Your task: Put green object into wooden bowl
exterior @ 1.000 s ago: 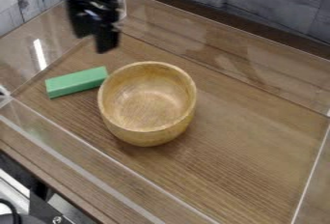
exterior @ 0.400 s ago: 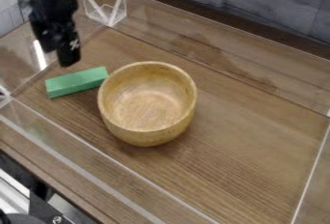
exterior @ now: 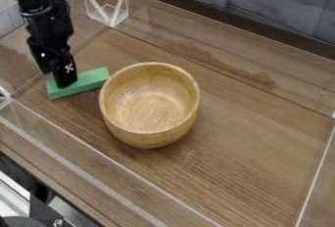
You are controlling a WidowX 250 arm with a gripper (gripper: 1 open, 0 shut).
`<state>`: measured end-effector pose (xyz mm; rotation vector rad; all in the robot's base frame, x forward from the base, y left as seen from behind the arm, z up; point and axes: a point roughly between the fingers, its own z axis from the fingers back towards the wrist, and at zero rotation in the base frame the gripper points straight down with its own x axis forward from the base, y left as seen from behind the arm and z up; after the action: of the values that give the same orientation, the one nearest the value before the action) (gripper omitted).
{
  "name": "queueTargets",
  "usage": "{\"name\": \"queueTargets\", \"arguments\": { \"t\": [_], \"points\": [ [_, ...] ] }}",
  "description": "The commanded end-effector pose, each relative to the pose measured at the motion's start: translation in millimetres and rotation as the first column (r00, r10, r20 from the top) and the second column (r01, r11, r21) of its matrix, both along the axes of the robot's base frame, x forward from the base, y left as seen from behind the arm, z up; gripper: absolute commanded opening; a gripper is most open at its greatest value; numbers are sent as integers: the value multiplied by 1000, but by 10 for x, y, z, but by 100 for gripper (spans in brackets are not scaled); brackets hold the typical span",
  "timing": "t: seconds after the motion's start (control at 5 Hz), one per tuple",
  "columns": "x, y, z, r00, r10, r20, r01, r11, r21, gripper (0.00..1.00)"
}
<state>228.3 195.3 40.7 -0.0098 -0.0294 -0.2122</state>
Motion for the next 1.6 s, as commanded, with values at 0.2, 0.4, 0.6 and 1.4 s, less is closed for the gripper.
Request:
{"name": "queueTargets", "arguments": {
  "t": [0.2,0.4,0.6,1.4],
  "points": [
    [54,-88,-3,999,27,45,-28,999,19,100],
    [170,-129,52,996,70,49,-71,997,13,100],
    [273,-155,97,992,113,52,-114,994,7,100],
    [232,199,-80,998,50,42,-49,999,-13,100]
  ]
}}
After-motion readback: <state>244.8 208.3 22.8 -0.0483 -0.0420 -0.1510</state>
